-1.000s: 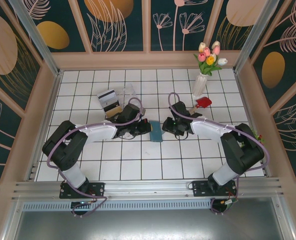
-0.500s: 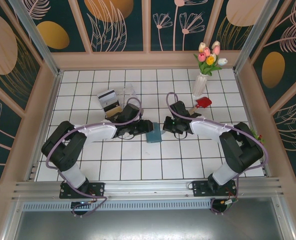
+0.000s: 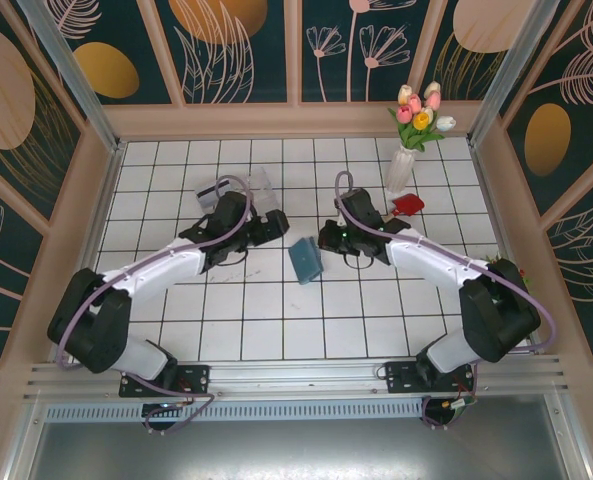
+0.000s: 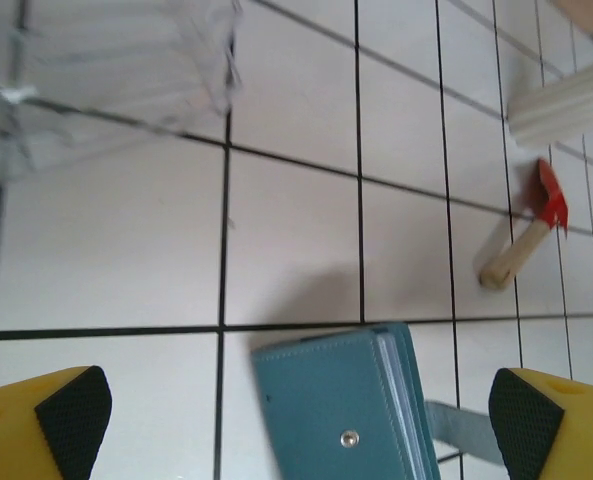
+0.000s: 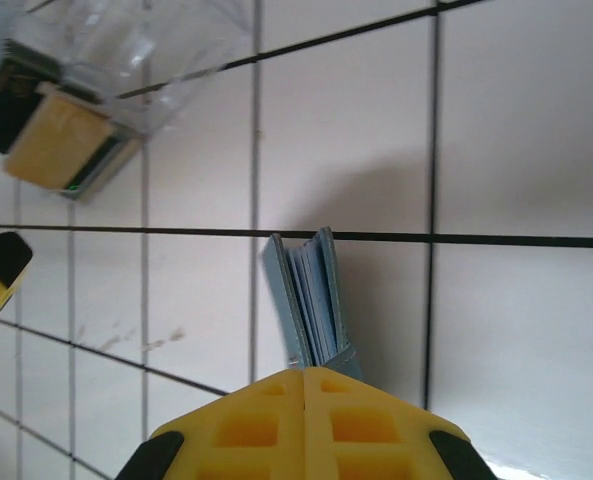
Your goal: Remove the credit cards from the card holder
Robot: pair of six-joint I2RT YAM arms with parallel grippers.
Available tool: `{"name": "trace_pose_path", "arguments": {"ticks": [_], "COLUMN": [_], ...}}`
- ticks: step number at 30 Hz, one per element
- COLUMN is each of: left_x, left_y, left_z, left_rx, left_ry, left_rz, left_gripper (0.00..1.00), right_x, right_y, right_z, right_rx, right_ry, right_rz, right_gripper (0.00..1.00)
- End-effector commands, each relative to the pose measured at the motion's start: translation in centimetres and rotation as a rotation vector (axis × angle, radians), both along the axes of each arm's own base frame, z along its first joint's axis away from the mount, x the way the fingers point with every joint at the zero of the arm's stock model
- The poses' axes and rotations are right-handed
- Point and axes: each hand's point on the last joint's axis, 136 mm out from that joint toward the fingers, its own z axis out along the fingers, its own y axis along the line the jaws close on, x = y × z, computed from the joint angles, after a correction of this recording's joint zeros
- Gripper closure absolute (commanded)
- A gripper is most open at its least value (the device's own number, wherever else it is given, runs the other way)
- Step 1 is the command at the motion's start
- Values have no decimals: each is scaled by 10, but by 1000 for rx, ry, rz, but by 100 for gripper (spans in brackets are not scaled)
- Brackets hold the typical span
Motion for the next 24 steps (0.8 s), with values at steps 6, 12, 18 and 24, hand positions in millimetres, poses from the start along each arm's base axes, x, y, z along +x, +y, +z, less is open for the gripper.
{"name": "trace_pose_path", "arguments": {"ticks": [6, 12, 18, 24], "left_x": [-7, -15, -16, -13], "left_y": [29, 21, 4, -2], "left_z": [7, 9, 15, 25], "left_rx": [28, -60, -181, -218], "left_ry": [-51, -44, -48, -75], "left_rz": [64, 41, 10, -11], "left_gripper": [2, 2, 2, 1], "right_x": [2, 6, 9, 5], "right_y": [35, 21, 25, 39], "right_z": [24, 16, 31, 46], "right_rx": [47, 1, 87, 152], "right_ry": [14, 16, -21, -45], "right_rz": [28, -68, -92, -53], "right_gripper": [94, 94, 94, 93]}}
